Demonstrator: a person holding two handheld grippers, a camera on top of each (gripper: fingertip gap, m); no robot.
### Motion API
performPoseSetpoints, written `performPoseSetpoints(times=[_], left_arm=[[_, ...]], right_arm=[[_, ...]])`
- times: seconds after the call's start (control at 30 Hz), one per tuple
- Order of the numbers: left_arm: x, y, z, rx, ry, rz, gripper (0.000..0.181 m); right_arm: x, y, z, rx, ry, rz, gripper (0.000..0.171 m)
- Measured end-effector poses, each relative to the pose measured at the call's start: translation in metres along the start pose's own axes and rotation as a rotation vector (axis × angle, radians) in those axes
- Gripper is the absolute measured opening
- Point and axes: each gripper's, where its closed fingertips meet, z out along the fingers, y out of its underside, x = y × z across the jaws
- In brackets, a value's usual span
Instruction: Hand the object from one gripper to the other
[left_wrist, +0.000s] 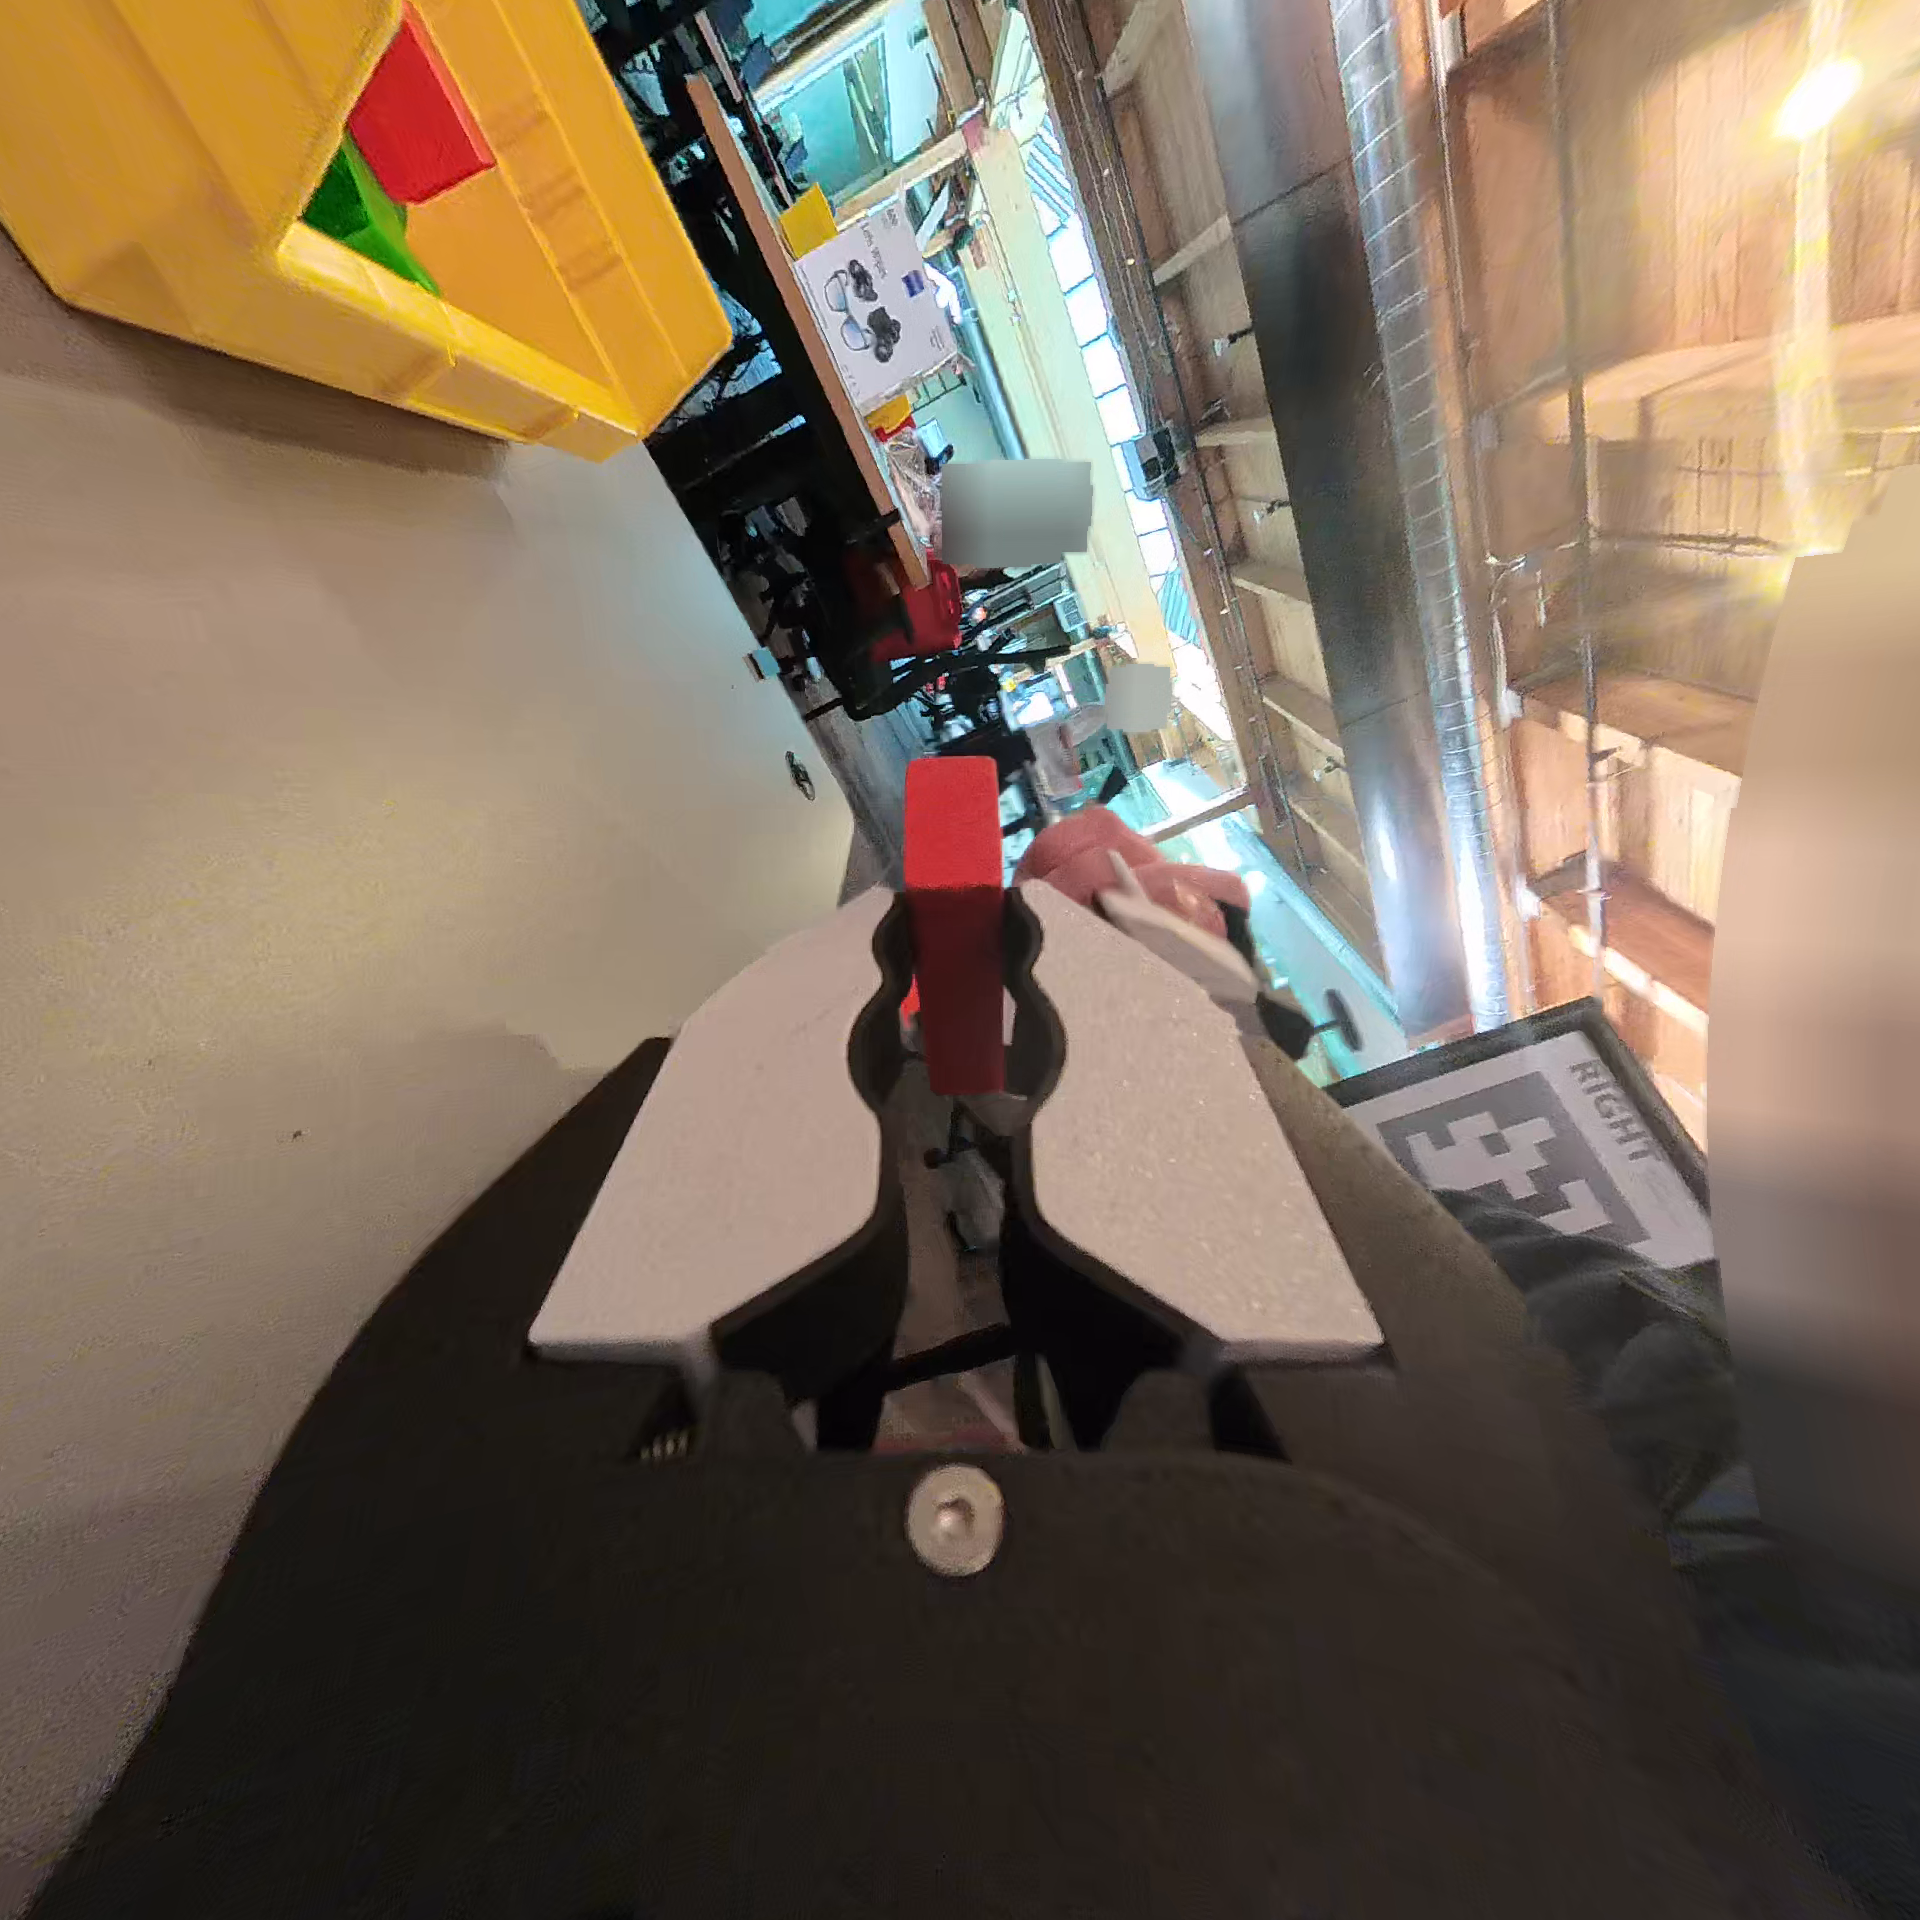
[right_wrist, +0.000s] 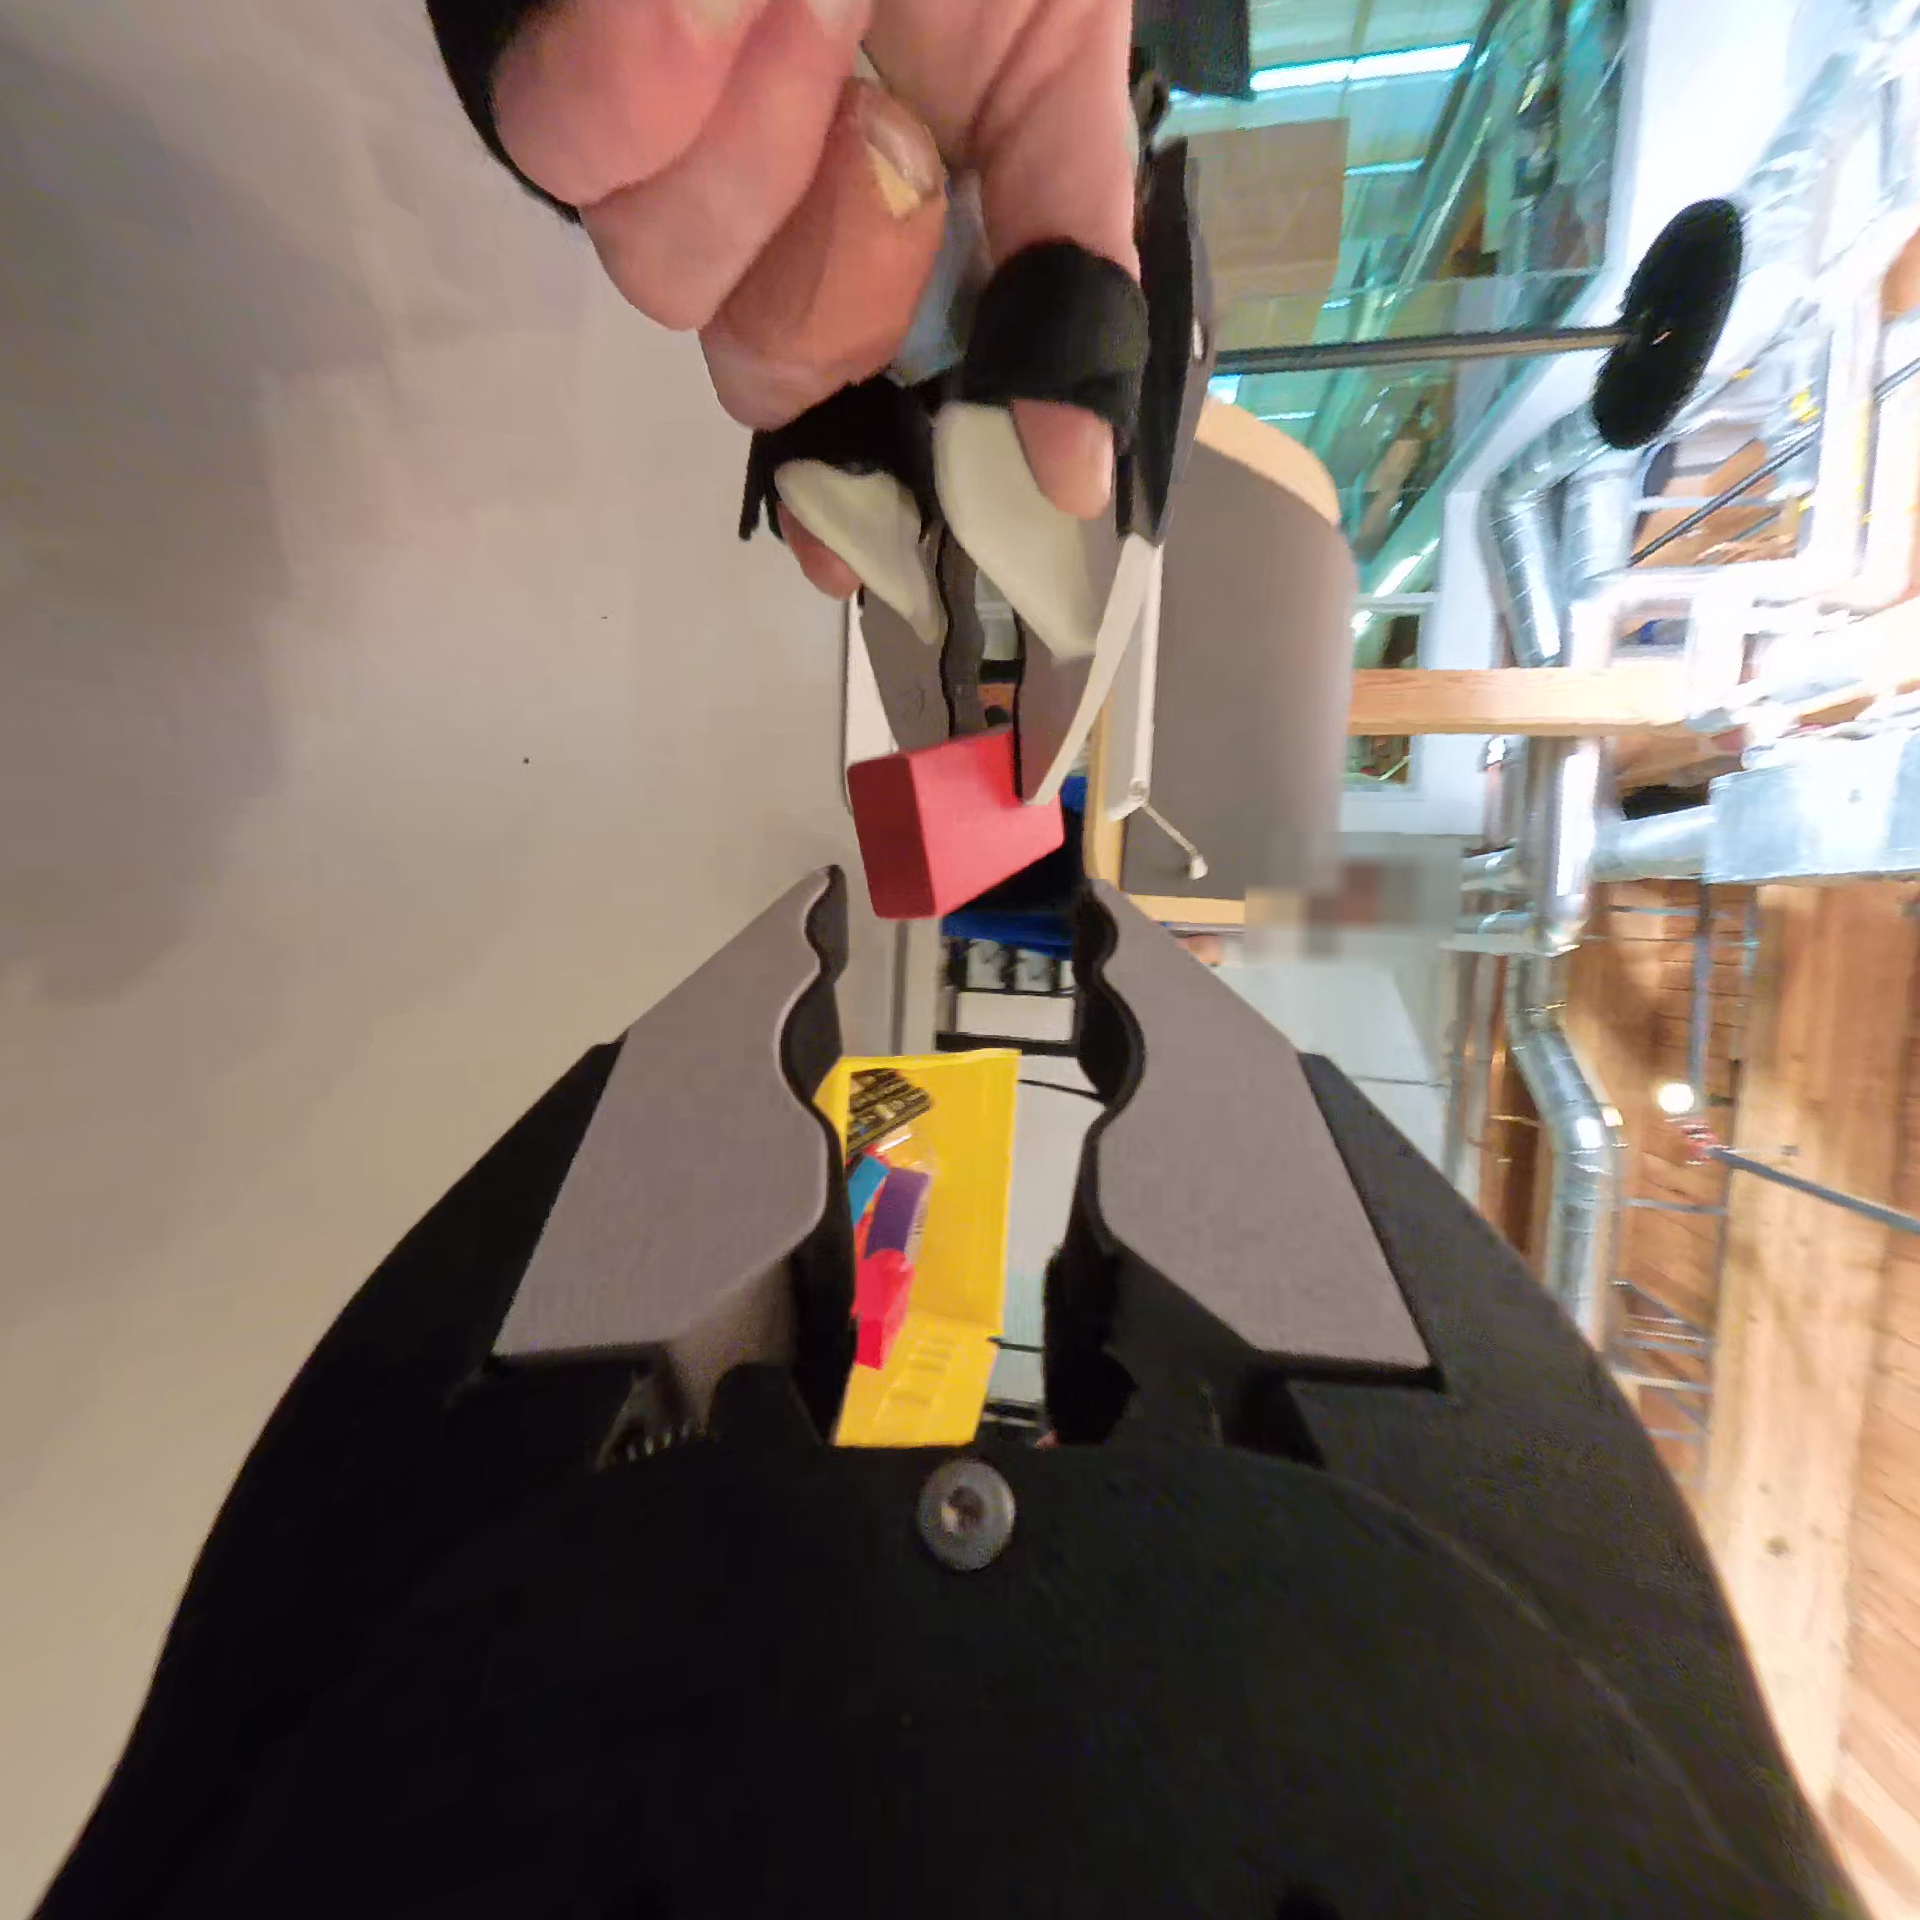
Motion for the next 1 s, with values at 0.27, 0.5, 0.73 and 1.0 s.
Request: performPoseSetpoints(times=[0.27, 0.5, 0.73, 1.0], left_arm=[[0.013, 0.009, 0.010, -0.015, 0.096, -0.130, 0.016], [0.003, 0.009, 0.007, -0.028, -0.007, 0.048, 0.030], [0.008, 0.002, -0.004, -0.112, -0.247, 0.688, 0.037], [0.019, 0.030, 0.005, -0.366, -0.233, 1.054, 0.029]], right_arm=[[0.002, -0.006, -0.001, 0.022, 0.057, -0.114, 0.017], [0.005, -0.001, -0.001, 0.052, -0.150, 0.122, 0.013], [0.000, 0.000, -0.004, 0.110, -0.512, 0.532, 0.013], [-0.002, -0.011, -0.015, 0.234, -0.906, 0.855, 0.013]])
